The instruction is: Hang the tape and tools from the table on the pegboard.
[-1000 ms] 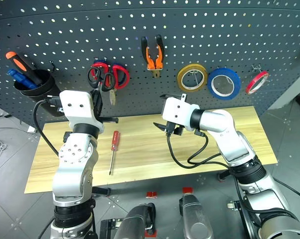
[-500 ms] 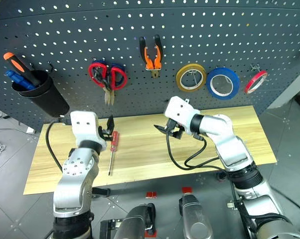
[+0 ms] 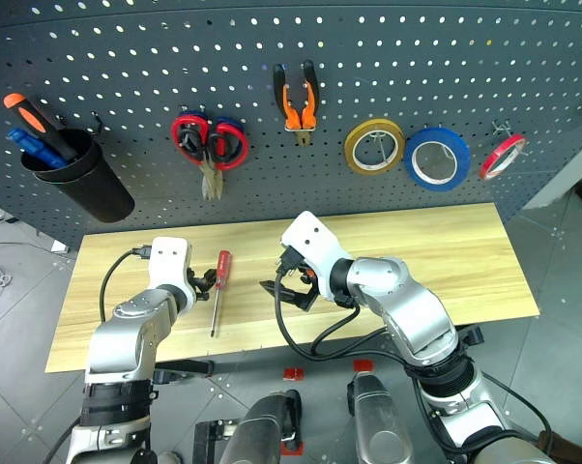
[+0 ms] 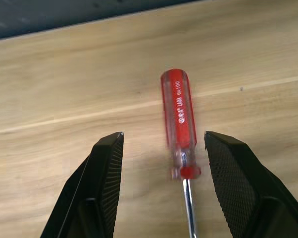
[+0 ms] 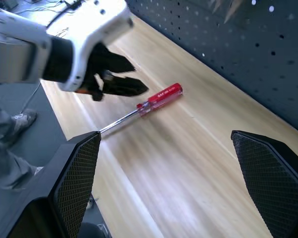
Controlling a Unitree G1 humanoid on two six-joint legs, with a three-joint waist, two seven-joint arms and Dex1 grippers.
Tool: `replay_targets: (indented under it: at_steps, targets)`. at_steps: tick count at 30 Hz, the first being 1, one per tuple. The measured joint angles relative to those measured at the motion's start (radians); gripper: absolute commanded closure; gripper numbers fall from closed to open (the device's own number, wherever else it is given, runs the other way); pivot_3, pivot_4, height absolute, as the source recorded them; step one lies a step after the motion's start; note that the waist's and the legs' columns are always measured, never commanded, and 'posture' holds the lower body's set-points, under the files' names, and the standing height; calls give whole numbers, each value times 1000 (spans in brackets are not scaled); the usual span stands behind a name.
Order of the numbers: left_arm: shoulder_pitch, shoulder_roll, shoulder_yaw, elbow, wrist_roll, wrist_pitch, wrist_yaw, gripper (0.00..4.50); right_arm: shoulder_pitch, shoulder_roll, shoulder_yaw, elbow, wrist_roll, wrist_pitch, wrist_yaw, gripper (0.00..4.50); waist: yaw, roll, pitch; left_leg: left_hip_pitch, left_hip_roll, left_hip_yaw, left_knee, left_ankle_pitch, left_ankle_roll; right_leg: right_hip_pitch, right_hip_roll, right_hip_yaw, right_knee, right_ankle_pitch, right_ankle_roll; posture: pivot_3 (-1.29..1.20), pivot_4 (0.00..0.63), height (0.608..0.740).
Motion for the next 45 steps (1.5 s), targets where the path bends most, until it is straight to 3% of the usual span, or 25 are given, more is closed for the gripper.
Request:
replay_targets:
  at_steps: [8,12,15,21,26,30,34,37,39,45]
  targets:
    - [-144,34,-43,323,-5,-60,-82,1769,-54,-26,34,-15,27,15,4,0,-8,0,12,0,0,1,0,0,0,-1,0,0,0,0,0,-330,386,740]
    - [-179,41,-44,419,-5,-103,-100,2597,-84,-39,40,-27,50,15,11,0,-12,0,12,0,0,1,0,0,0,-1,-1,0,0,0,0,-337,352,740]
    - [-189,45,-45,455,-5,-134,-113,3544,-106,-60,44,-29,59,3,24,0,-15,0,12,1,0,1,0,0,-1,0,-1,-1,0,0,0,-332,328,740]
    - [-165,72,-55,439,-6,-145,-152,3554,-136,-114,73,-20,57,-74,71,0,-22,-1,10,1,0,1,0,3,-5,0,-1,-1,0,0,0,-318,272,740]
    - [27,77,-10,172,-46,-73,-142,3554,-152,-134,82,23,52,-152,93,0,-35,-3,6,-2,0,2,-1,3,-6,-4,-1,0,-1,0,0,-310,229,740]
    - [230,52,60,-212,-86,-66,-123,3554,-161,-161,74,40,46,-273,126,0,-34,-6,-1,-16,0,3,1,4,-7,-19,-1,0,2,1,-1,-291,212,740]
    - [349,12,138,-560,-105,-139,-74,3554,-159,-178,41,48,58,-418,179,0,-20,-8,-17,-17,0,3,1,4,-7,-19,-2,-1,1,1,-1,-232,195,740]
    - [249,18,284,-662,-161,-129,-28,3554,-165,-161,2,71,98,-462,218,0,-1,-11,-26,-16,0,2,2,4,-7,-18,-1,-3,1,5,-3,-211,188,740]
    - [142,95,356,-660,-177,-129,-16,3554,-182,-129,-21,116,106,-482,223,0,3,-13,-32,-15,0,0,2,6,-7,-17,0,-5,2,6,-4,-204,184,740]
    - [-195,296,401,-438,-192,-222,-22,3554,-299,-40,-43,231,117,-516,225,0,1,-13,-46,-15,0,1,2,7,-9,-18,0,-4,1,6,-4,-211,181,740]
